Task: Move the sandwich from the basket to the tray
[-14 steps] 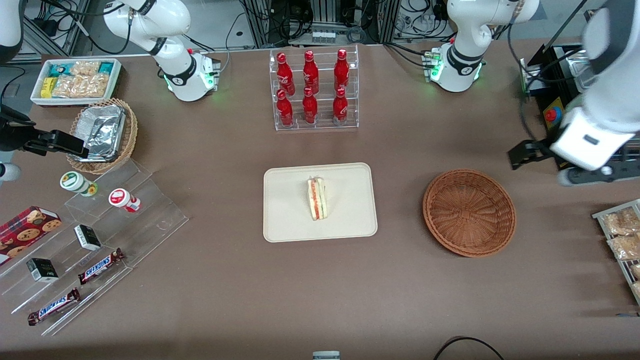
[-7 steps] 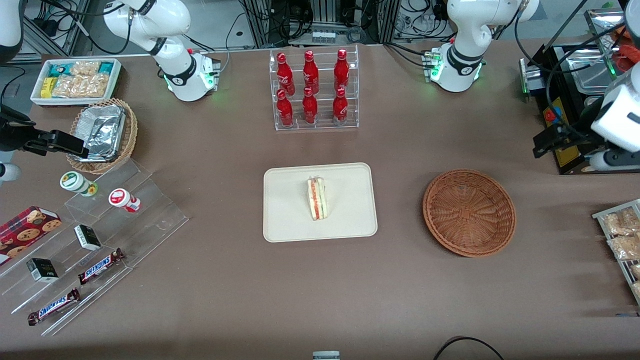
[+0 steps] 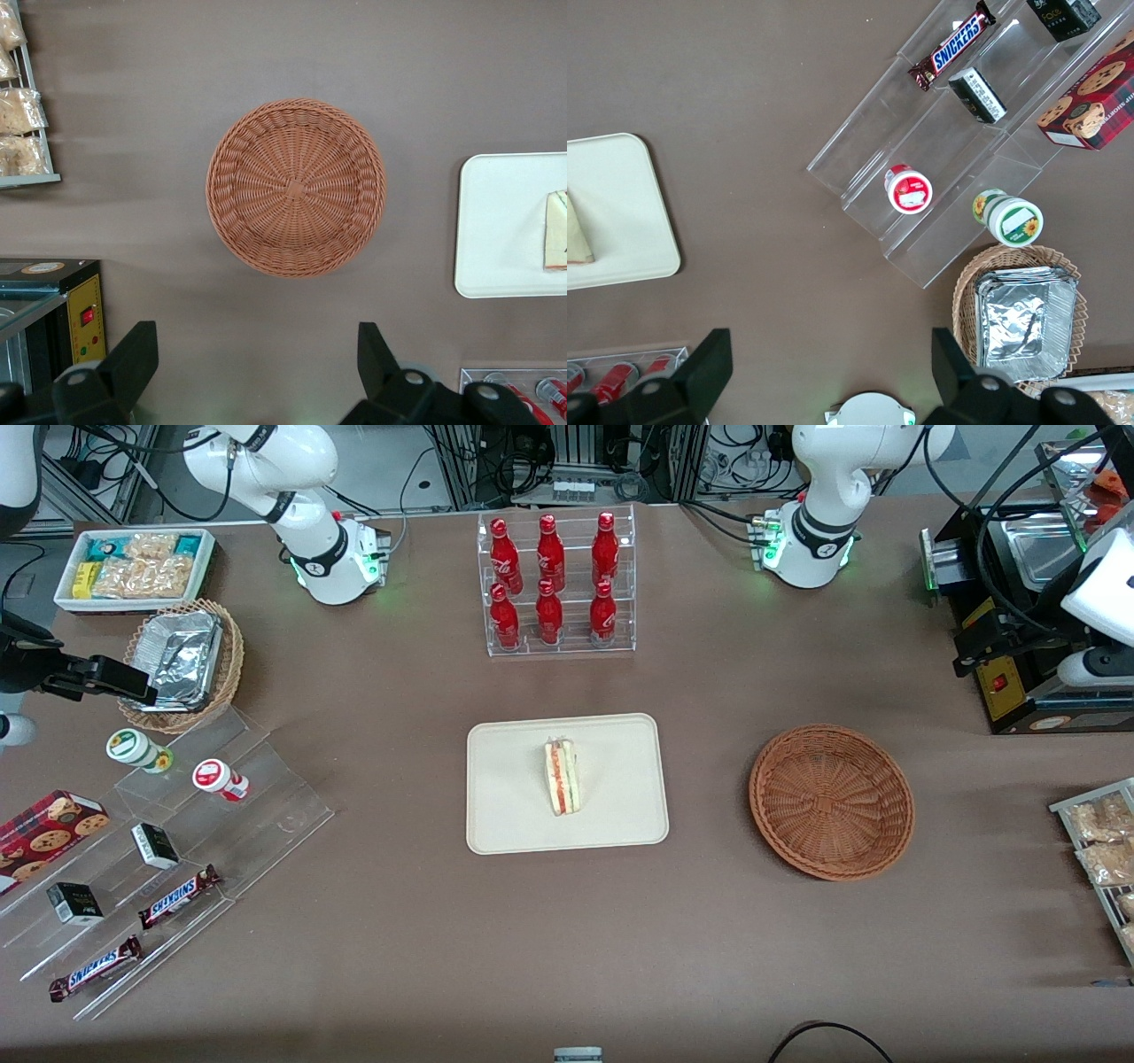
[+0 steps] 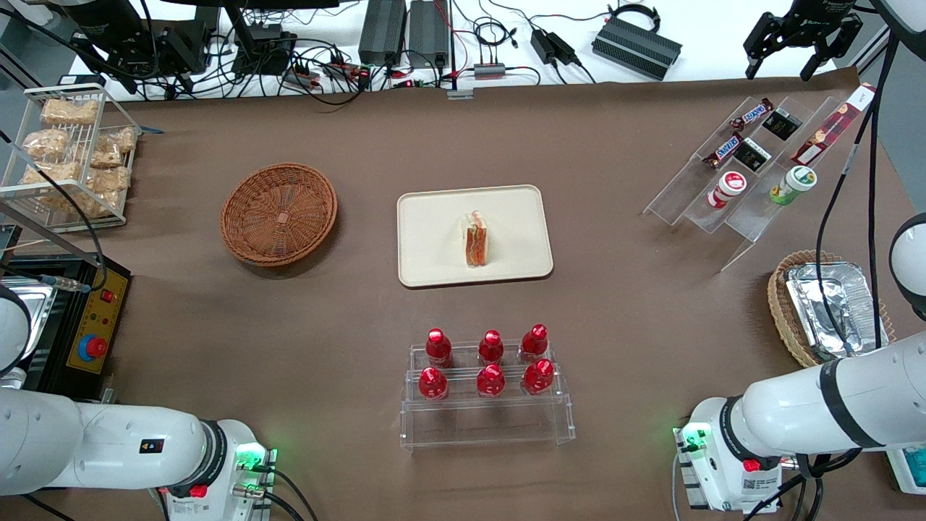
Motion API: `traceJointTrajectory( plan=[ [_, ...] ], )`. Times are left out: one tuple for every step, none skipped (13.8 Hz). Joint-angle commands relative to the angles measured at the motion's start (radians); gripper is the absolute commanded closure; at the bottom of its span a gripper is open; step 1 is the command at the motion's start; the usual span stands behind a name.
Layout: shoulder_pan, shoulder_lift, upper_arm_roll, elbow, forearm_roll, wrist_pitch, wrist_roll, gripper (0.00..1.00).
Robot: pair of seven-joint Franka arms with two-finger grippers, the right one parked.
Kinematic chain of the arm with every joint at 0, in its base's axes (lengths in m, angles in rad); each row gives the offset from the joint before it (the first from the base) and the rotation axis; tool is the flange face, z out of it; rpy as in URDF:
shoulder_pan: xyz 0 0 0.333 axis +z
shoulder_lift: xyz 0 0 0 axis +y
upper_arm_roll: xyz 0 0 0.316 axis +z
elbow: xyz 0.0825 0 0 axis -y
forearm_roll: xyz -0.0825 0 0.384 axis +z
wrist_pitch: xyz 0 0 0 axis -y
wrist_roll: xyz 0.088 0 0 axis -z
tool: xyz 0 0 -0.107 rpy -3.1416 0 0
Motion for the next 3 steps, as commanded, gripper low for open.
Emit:
traceJointTrajectory(
  plan=[
    [0.012,0.017,-0.006,0.022,-0.004,0.008,0.017,0.01],
    [0.020,0.019,-0.006,0.022,-0.004,0.003,0.017,0.01],
    [0.023,0.022,-0.006,0.023,-0.016,0.002,0.011,0.01]
  ],
)
